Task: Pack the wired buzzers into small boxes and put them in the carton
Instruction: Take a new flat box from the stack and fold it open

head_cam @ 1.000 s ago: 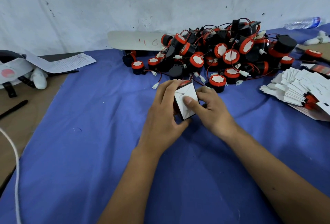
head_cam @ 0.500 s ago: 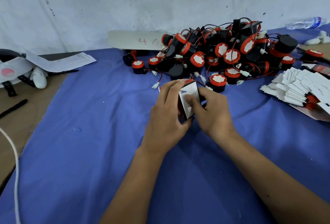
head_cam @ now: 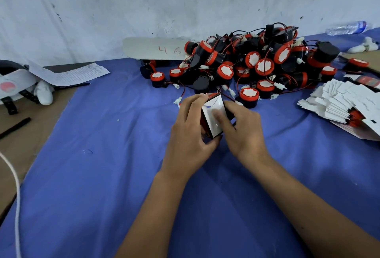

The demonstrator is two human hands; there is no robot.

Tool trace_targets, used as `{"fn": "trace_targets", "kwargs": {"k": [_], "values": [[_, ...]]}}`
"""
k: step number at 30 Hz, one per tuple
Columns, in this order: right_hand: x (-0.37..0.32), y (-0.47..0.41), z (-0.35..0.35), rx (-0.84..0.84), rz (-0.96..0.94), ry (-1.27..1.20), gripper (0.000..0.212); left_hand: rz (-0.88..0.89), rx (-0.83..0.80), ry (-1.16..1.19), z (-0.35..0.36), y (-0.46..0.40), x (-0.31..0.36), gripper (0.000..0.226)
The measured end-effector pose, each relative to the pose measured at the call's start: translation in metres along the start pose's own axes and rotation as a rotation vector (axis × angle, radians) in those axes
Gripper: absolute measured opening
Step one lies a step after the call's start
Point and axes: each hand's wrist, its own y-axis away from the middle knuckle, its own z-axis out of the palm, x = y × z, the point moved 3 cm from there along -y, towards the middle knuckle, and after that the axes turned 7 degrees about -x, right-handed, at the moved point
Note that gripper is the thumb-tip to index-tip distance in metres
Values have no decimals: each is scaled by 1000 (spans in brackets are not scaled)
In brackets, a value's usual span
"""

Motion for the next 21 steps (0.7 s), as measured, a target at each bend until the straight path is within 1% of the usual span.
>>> {"fn": "trace_targets", "kwargs": {"k": [2, 5, 8, 10, 12, 13, 15, 18, 21], "values": [[-1, -1, -2, -28, -13, -83, 21, 1, 23, 20, -2, 1, -3, 82], [2, -3, -2, -135, 31, -256, 23, 6, 45, 43, -5, 1, -5, 83], [5, -5, -4, -165, 63, -366, 22, 27, 46, 48, -5, 1, -4, 84], [6, -5, -3, -154, 61, -342, 19, 20, 36, 44, -3, 1, -3, 85], [5, -3, -2, -111, 47, -244, 16, 11, 24, 35, 0, 1, -2, 82], [4, -2, -1, -87, 35, -201, 17, 12, 21, 31, 1, 1, -2, 82], [3, -1, 0, -69, 32, -204, 19, 19, 30, 26, 2, 1, -2, 83], [5, -4, -1, -133, 49, -353, 18, 19, 57, 22, -1, 0, -7, 86], [6, -6, -4, -190, 86, -574, 17, 24, 25, 62, -3, 0, -12, 91]]}}
